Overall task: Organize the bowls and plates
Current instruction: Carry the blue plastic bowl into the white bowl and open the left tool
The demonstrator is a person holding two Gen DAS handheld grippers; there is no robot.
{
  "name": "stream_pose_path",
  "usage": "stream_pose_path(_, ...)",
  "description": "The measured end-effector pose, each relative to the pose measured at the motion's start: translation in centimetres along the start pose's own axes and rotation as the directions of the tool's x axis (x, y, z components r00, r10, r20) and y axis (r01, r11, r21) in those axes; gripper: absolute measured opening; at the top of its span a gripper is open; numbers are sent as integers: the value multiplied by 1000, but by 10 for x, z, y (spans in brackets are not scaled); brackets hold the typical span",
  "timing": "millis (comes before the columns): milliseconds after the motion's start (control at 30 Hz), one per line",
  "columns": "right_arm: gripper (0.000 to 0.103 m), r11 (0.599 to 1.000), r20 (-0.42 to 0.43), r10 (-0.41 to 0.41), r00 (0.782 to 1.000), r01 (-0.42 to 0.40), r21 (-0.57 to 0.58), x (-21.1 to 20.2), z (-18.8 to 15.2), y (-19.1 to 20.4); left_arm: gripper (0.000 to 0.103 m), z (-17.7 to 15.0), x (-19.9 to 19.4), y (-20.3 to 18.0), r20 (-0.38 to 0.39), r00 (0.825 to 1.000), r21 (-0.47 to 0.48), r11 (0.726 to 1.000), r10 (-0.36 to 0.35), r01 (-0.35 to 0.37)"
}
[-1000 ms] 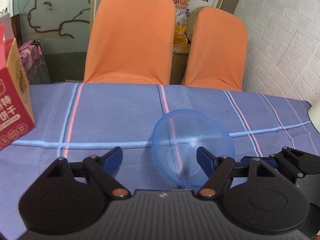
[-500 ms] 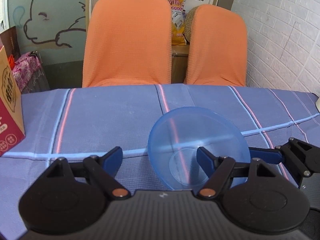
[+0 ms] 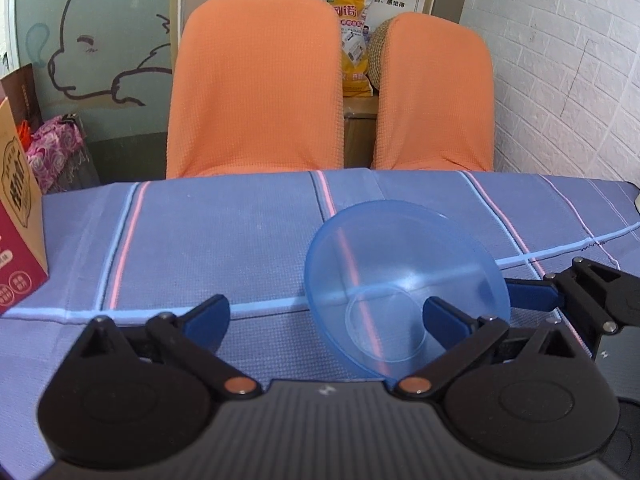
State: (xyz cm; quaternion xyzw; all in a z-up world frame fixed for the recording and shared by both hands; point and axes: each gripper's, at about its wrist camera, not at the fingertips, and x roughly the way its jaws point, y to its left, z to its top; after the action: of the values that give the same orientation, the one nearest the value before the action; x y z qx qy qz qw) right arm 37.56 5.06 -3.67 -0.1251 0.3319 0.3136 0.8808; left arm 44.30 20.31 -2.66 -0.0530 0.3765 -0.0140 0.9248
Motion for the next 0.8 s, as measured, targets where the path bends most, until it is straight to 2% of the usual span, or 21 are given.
stream_pose_path(200,88,1000,1,18,1000,-18,-10,6,5,-2,102,0,-2,8,14,999,-46,998,-29,29)
stream_pose_path(367,88,1000,17,21,1000,-21,-13,6,3,-5,102,4,-6,26,30,996,-166,982,-88,92)
stream_pose_path(467,87,1000,8,17,1000,-17,-7,6,5,-4,102,5,-7,28,36,999,-177,983,-36,42)
stream_pose_path(567,86,1000,15,21,1000,-21,9,5,5,-5,102,5,-4,21,34,999,-125,992,16,-12)
stream_pose_path(600,86,1000,17,20,1000,-20,10,5,5,-6,97,4,-3,17,37,999,-97,995,27,-23)
stream_pose_path(667,85,1000,16,15,1000,-15,-3,6,4,-4,79,3,-1,9,49,998,-35,999,43,-41)
stream_pose_path(700,84,1000,17,13,1000,-13,-9,6,4,-3,62,3,0,6,57,997,-3,999,52,-52)
stream_pose_path(767,81,1000,26,21,999,-20,-21,5,4,-1,57,2,0,5,66,997,13,999,40,-41)
stream_pose_path(800,79,999,39,25,999,-24,-31,3,3,1,49,1,0,6,68,997,16,999,27,-29)
